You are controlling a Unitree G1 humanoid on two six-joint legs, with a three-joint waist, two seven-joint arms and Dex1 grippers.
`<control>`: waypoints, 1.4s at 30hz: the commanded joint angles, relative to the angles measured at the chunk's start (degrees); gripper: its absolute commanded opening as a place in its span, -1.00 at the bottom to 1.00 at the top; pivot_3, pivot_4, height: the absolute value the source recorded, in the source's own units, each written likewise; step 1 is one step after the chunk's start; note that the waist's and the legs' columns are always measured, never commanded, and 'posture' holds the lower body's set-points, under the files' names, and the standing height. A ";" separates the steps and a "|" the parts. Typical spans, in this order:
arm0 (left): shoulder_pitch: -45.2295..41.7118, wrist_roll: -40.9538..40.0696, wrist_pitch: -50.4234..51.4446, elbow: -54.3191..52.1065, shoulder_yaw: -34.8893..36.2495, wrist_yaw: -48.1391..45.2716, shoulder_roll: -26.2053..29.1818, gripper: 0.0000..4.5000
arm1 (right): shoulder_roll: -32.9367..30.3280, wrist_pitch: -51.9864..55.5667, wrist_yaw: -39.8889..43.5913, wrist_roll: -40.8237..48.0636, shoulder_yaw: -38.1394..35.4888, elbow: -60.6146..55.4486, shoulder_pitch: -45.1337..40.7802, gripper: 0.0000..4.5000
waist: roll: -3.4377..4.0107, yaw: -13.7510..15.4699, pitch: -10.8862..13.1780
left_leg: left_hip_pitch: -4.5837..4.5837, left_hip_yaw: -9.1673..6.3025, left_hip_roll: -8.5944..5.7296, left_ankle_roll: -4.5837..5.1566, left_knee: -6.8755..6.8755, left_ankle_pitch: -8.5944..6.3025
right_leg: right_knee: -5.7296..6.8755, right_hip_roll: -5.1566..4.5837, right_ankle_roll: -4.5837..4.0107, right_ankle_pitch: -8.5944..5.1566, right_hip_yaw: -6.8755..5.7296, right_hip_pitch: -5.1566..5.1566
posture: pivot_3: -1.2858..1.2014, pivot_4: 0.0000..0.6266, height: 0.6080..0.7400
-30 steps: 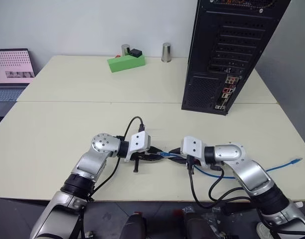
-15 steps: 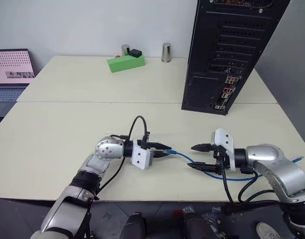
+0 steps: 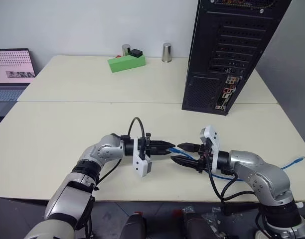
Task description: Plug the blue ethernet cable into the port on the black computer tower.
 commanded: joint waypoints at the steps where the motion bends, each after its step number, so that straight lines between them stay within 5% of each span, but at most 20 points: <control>1: -1.23 2.77 -0.94 -0.04 -0.28 4.61 0.95 -0.87 | 0.82 -0.10 -0.80 2.01 -0.59 -0.47 -1.57 0.38 | 0.00 -0.05 0.00 | 0.00 0.00 0.00 0.00 0.00 0.00 | 0.00 0.00 0.00 0.00 0.00 0.00 | 0.03 -0.52 1.00; 13: -1.57 7.64 -0.40 -0.89 -2.29 12.90 2.75 -0.87 | 1.06 -0.32 -1.35 2.48 0.57 0.89 -2.66 -0.91 | 0.00 -0.02 0.00 | 0.00 0.00 0.00 0.00 0.00 0.00 | 0.01 0.00 0.00 0.00 -0.01 -0.01 | 0.03 -0.52 1.00; 15: -1.61 8.17 -0.31 -1.04 -2.56 13.91 2.97 -0.87 | 0.97 -0.44 -1.31 2.37 0.71 0.97 -2.61 -1.00 | 0.00 -0.02 0.00 | 0.00 0.00 0.00 0.00 0.00 0.00 | 0.01 0.00 0.00 0.00 -0.01 -0.01 | 0.03 -0.52 1.00; 21: -1.60 9.42 -0.26 -1.31 -3.62 16.24 3.77 -0.87 | 0.92 -0.96 -1.81 2.33 -0.19 1.67 -2.41 -1.00 | 0.00 -0.02 0.00 | 0.00 0.00 0.00 0.00 0.00 0.00 | 0.01 0.00 0.00 0.00 -0.01 -0.01 | 0.03 -0.52 1.00; 22: -1.64 9.67 -0.24 -1.32 -3.74 16.62 3.89 -0.87 | 0.88 -1.05 -1.91 2.35 -0.53 1.91 -2.41 -0.72 | 0.00 -0.02 0.00 | 0.00 0.00 0.00 0.00 0.00 0.00 | 0.01 0.00 0.00 0.00 -0.01 -0.01 | 0.03 -0.52 1.00; 29: -1.66 10.47 -0.27 -1.62 -4.64 18.26 4.41 -0.87 | 1.01 0.94 -2.38 3.84 -1.96 3.46 -2.54 -0.07 | 0.00 -0.02 0.00 | 0.00 0.00 0.00 0.00 0.00 0.00 | 0.01 0.00 0.00 0.00 -0.01 -0.01 | 0.03 -0.52 1.00; 42: -1.67 10.83 0.52 -2.29 -5.67 19.83 4.56 -0.87 | 1.15 3.16 -2.70 6.94 -1.42 4.05 -2.93 -0.07 | 0.00 -0.02 0.00 | -0.01 0.01 0.00 0.00 0.00 0.00 | 0.01 0.00 0.00 0.00 0.00 -0.01 | 0.03 -0.52 1.00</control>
